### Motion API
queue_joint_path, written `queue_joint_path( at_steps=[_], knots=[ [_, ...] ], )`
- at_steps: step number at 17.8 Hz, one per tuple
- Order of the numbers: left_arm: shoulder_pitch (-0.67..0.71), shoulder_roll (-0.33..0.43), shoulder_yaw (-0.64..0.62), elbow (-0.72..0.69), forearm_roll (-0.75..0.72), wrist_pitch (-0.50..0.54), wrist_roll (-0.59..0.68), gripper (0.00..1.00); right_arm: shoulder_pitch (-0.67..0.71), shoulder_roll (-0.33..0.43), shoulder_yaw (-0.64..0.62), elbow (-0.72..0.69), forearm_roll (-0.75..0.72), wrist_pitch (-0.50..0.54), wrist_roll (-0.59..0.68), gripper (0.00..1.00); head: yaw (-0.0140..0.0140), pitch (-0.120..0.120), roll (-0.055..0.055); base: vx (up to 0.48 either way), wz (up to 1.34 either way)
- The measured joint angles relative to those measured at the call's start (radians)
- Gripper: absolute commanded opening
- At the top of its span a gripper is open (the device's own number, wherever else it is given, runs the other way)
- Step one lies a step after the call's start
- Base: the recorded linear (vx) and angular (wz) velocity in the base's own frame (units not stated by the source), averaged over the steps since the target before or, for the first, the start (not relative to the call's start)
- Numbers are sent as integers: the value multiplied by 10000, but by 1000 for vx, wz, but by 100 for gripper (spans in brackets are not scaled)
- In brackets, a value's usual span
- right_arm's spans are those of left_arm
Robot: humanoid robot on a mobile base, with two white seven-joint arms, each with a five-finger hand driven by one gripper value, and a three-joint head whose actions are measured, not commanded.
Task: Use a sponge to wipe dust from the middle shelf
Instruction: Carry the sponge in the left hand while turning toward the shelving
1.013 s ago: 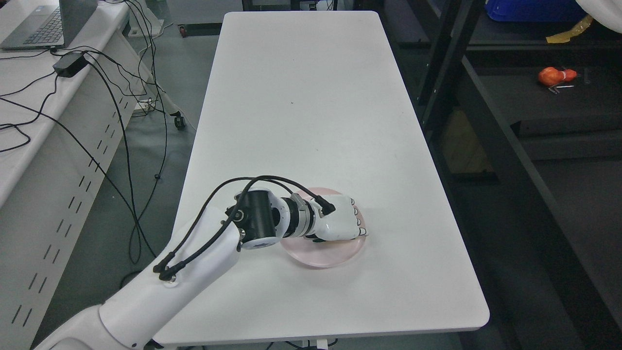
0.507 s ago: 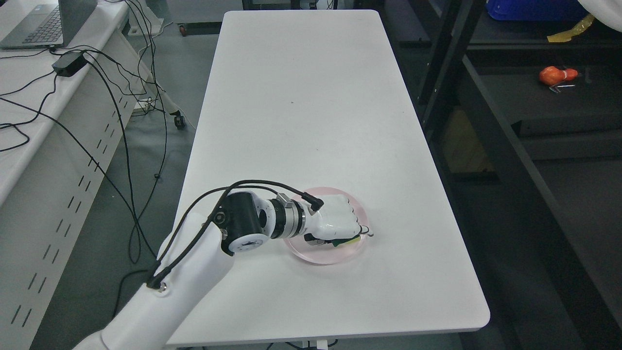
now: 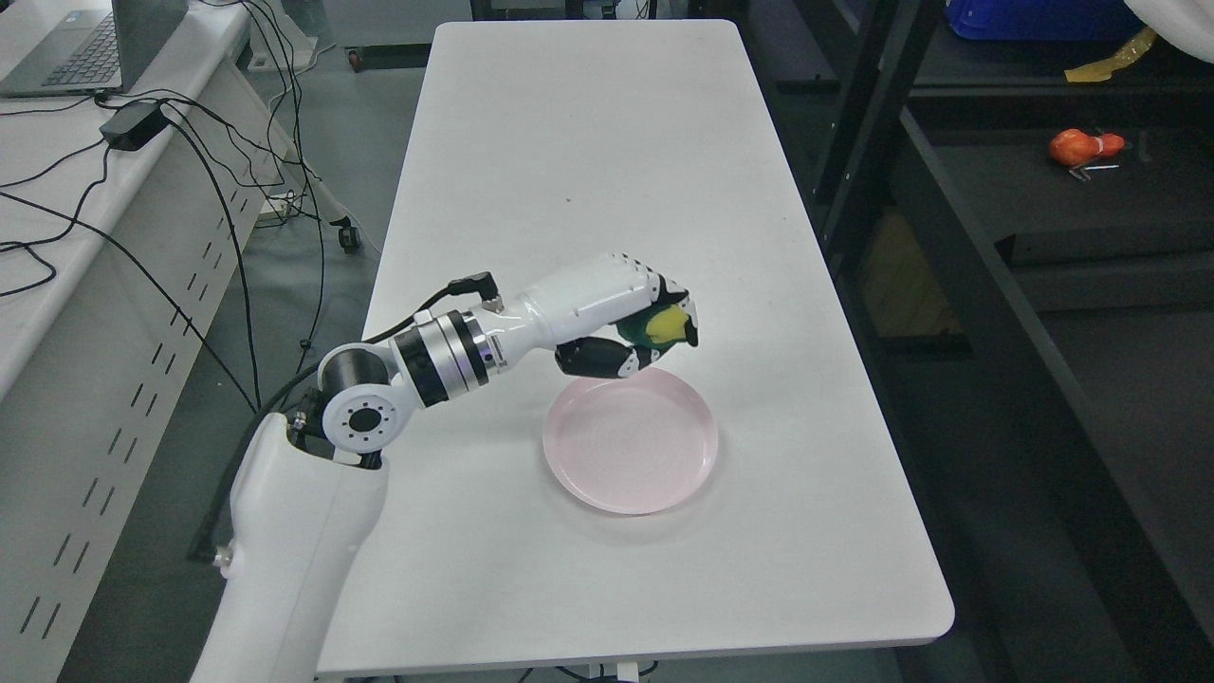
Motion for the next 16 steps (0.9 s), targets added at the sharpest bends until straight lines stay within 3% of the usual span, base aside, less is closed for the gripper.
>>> queue_joint_path(
  at_steps=[4, 7, 16],
  knots=[
    [524, -145, 887, -3, 2775, 773, 2864, 1, 0, 0, 0, 0, 0, 0, 0, 100, 0, 0, 0, 0, 0],
    [1198, -218, 1139, -15, 3937, 922, 4360, 0, -3, 0, 0, 0, 0, 0, 0, 100, 0, 0, 0, 0, 0],
    [2762, -343, 2008, -146, 5649, 970, 4976, 0, -4, 0, 0, 0, 0, 0, 0, 100, 0, 0, 0, -38, -84]
  ],
)
